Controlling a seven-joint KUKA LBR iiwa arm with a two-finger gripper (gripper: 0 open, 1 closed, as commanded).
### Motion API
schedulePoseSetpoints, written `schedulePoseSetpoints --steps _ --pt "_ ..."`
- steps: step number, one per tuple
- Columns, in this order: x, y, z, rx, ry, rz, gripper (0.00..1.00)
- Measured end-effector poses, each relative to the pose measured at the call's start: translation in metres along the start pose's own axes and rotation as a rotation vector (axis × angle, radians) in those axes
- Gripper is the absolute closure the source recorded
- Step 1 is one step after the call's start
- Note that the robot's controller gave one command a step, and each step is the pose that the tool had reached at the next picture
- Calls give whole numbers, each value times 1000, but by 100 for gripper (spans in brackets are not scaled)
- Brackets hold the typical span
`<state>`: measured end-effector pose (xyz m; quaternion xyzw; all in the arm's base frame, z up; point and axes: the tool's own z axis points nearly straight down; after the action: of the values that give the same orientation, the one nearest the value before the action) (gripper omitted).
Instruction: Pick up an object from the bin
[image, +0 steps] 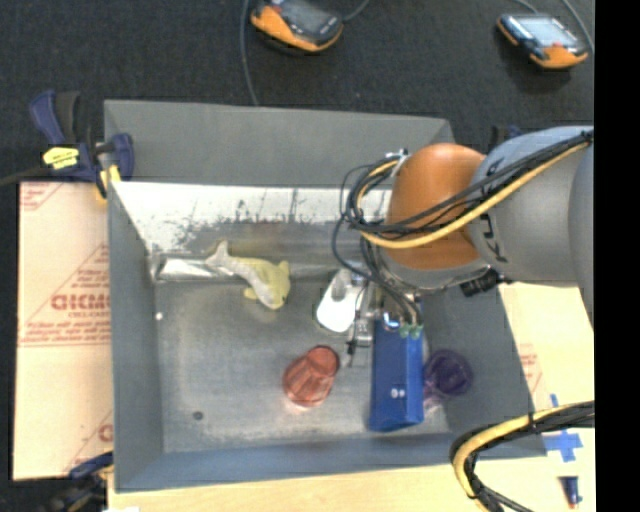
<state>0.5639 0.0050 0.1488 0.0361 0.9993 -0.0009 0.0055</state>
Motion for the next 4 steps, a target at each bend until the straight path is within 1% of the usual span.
schedulePoseSetpoints --steps 1,2,3,4 --pt "1 11 20 2 -13 -97 0" --pt "-2 0 13 3 -18 -122 0" --pt "-15 30 -57 5 -7 -135 0" --pt "29 49 3 4 -8 -111 0"
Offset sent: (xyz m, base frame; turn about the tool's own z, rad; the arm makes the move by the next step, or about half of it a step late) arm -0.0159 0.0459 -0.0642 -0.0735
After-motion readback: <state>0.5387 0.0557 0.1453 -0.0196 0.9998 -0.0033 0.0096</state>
